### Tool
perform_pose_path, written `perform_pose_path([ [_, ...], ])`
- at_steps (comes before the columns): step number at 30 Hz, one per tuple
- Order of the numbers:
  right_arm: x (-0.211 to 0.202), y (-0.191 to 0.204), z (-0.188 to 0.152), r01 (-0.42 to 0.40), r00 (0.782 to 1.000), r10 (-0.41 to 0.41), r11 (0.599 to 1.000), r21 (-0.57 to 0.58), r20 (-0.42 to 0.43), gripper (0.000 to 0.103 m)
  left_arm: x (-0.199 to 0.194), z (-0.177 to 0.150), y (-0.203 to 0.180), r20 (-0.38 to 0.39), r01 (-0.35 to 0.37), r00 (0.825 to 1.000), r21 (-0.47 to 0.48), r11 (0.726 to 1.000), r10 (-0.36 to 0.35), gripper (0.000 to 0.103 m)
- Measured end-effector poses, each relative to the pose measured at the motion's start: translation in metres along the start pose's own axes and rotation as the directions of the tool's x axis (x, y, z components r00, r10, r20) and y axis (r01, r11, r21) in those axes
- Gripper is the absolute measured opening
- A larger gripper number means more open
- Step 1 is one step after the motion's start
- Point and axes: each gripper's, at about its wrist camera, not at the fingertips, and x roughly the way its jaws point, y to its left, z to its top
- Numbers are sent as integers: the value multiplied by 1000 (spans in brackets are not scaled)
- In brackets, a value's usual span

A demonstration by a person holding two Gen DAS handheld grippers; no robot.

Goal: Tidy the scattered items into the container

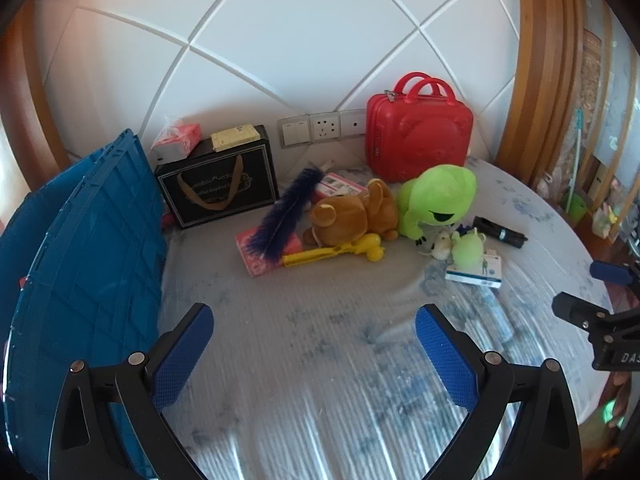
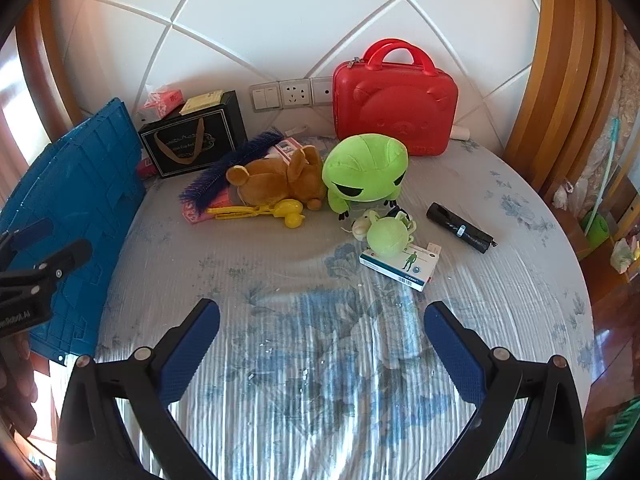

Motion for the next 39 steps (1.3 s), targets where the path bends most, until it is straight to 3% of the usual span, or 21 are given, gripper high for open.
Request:
perform_pose_path([
  [6,60,-48,0,8,1000,-9,1000,-26,-27,103,67,12,-23,2,-9,1000,12,1000,9,102],
  [16,158,-88,-2,37,998,-40,996,-75,-40,103,180,24,-38,20,-9,1000,50,999,8,102],
  [25,180,-96,-22,10,998,-10,1000,-12,-60,103,281,58,-38,39,26,999,125,992,-31,102],
  [30,185,-104,-31,13,997,-11,1000,28,-72,103,326,68,-45,-8,29,1000,151,988,-28,102],
  [36,190,-119,-33,27,997,-22,998,62,-74,103,354,80,-52,-44,60,998,116,991,-55,102],
  [39,194,-123,-31,29,997,-23,997,71,-76,103,354,84,-50,-42,73,997,89,993,-69,91],
])
